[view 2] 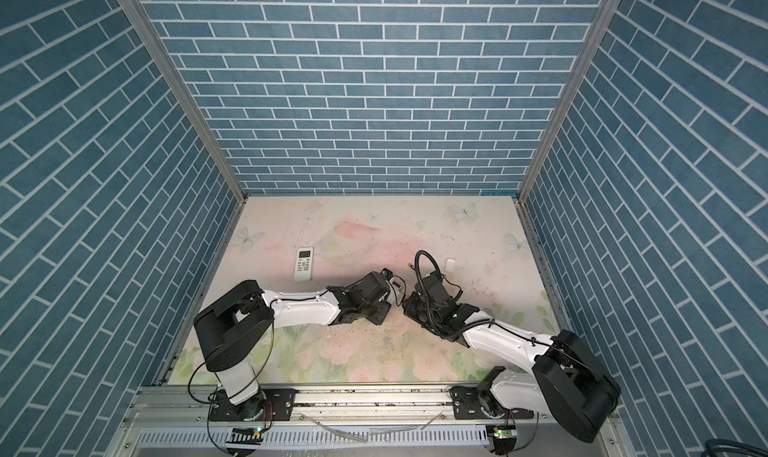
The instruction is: Unload the batteries from the remote control
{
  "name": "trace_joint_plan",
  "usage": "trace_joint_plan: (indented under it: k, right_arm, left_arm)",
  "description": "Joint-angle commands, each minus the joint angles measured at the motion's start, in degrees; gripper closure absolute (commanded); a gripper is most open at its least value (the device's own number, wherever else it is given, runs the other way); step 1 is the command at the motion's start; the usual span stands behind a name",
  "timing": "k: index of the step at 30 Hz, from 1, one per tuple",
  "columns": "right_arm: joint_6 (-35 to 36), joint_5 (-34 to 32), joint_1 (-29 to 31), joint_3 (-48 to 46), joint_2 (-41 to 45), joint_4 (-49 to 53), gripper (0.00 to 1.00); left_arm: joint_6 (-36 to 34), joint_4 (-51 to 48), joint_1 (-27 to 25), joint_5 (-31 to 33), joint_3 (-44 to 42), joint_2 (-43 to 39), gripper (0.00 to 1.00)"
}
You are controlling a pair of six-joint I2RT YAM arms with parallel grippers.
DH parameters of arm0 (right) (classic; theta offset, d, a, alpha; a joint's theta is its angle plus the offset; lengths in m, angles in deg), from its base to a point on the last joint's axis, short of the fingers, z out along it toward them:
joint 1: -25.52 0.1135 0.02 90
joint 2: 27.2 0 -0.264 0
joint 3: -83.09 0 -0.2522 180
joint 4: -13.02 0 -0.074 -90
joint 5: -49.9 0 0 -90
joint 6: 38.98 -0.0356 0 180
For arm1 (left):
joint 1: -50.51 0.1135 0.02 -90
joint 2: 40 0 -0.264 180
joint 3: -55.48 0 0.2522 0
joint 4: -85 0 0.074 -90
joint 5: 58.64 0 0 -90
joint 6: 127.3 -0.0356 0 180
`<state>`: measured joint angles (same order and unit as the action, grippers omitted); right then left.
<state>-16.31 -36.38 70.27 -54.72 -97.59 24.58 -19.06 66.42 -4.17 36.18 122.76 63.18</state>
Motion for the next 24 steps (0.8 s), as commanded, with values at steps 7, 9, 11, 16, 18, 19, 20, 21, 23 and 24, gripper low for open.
trace_joint_plan:
  k: [7, 9, 11, 16, 18, 19, 20, 21, 23, 24]
  right_arm:
    - [-4.43, -5.7, 1.47, -1.71, -1.89, -2.0, 1.0]
    - [-4.82, -6.55, 1.89, -1.79, -2.4, -2.67, 1.0]
    - [-5.08, -6.81, 2.18, -1.97, -3.01, -3.75, 1.0]
    - [-5.54, -7.6, 2.84, -2.22, -4.54, -5.13, 1.0]
    - [-5.87, -7.79, 2.97, -2.57, -5.1, -6.19, 1.0]
    - [-6.03, -7.91, 3.04, -2.69, -5.27, -6.49, 1.0]
    - [-6.15, -7.94, 3.2, -2.72, -5.52, -6.7, 1.0]
    - [-6.15, -8.03, 3.3, -2.67, -5.71, -6.85, 1.0]
    - [-6.46, -8.11, 3.5, -2.8, -6.14, -7.3, 1.0]
    - [-6.53, -8.1, 3.48, -2.85, -6.4, -7.52, 1.0]
  left_arm:
    - [3.83, -14.79, -0.78, -7.48, -5.52, 4.94, 0.43]
    - [3.71, -14.76, -0.75, -7.46, -5.62, 5.02, 0.43]
    - [3.56, -14.79, -0.7, -7.46, -5.62, 5.11, 0.44]
    - [3.55, -14.78, -0.7, -7.54, -5.86, 4.97, 0.45]
    - [3.63, -14.72, -0.81, -7.61, -5.88, 5.02, 0.45]
    - [3.64, -14.69, -0.71, -7.63, -5.97, 5.02, 0.45]
    - [3.65, -14.69, -0.74, -7.63, -5.97, 5.1, 0.45]
    - [3.65, -14.69, -0.71, -7.68, -5.92, 5.11, 0.45]
    - [3.59, -14.65, -0.7, -7.8, -5.92, 5.11, 0.45]
    - [3.54, -14.56, -0.76, -7.81, -5.88, 5.11, 0.45]
